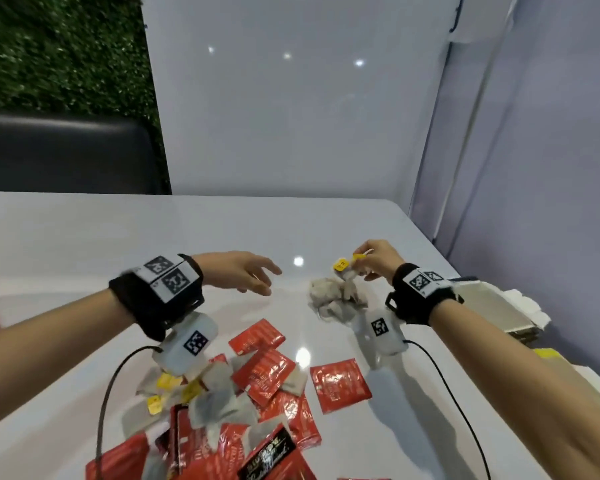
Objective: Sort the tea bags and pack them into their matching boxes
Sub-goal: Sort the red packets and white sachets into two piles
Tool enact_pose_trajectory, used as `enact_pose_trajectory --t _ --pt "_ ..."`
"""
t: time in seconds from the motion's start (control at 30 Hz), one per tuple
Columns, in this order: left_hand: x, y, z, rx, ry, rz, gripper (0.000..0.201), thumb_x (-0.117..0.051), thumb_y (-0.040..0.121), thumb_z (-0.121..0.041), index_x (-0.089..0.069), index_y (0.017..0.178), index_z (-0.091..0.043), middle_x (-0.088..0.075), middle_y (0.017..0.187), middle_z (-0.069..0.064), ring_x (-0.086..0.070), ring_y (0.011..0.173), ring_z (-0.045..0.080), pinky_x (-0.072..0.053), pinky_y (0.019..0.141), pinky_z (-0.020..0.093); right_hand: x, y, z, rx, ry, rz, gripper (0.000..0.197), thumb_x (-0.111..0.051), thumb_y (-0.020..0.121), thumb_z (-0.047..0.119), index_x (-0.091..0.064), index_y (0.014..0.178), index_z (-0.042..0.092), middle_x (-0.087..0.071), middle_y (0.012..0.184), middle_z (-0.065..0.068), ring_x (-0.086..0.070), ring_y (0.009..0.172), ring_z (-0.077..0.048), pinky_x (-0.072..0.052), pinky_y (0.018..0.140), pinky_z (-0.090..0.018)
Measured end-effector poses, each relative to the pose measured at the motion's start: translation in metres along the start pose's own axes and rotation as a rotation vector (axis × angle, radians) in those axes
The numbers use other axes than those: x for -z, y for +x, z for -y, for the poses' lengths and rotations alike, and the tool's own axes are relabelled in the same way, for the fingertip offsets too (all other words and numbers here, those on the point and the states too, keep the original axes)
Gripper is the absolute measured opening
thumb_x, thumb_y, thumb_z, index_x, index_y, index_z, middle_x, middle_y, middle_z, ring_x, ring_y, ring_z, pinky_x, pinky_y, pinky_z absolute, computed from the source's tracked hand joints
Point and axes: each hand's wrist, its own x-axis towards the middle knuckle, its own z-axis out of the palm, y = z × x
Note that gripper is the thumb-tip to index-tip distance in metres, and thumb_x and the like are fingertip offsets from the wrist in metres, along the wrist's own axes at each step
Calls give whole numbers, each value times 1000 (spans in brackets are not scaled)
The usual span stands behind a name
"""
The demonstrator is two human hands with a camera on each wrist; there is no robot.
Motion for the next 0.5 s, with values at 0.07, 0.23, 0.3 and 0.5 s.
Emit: enact_pose_trajectory --t 0.07,0.23,0.3,0.5 --pt "-10 -8 16 84 18 41 56 -60 89 -30 -37 139 -23 -48 139 6 -54 118 20 -47 95 28 -12 4 -5 -38 -90 16 11 -63 79 3 -58 87 9 -56 81 -11 -55 59 -17 -49 39 -22" --pt "-58 -1 33 270 302 113 95 -62 77 -57 -13 149 -17 -25 151 10 -35 134 26 -36 107 38 -15 -27 -1 153 -787 70 45 -55 92 23 -42 133 8 -50 128 -16 -45 119 -32 -43 91 -36" --pt "-77 8 32 268 395 26 100 -69 68 -62 -22 143 -14 -29 143 11 -32 132 27 -34 107 44 -16 -62 8 344 -814 0 43 -51 93 17 -40 134 13 -47 133 -12 -40 124 -29 -41 92 -39" --pt "-84 24 23 276 241 -53 88 -86 53 -47 -39 118 -9 -52 118 7 -53 103 23 -47 86 38 -44 -142 -7 461 -994 645 68 -74 76 31 -40 134 17 -45 131 -6 -40 120 -21 -43 96 -38"
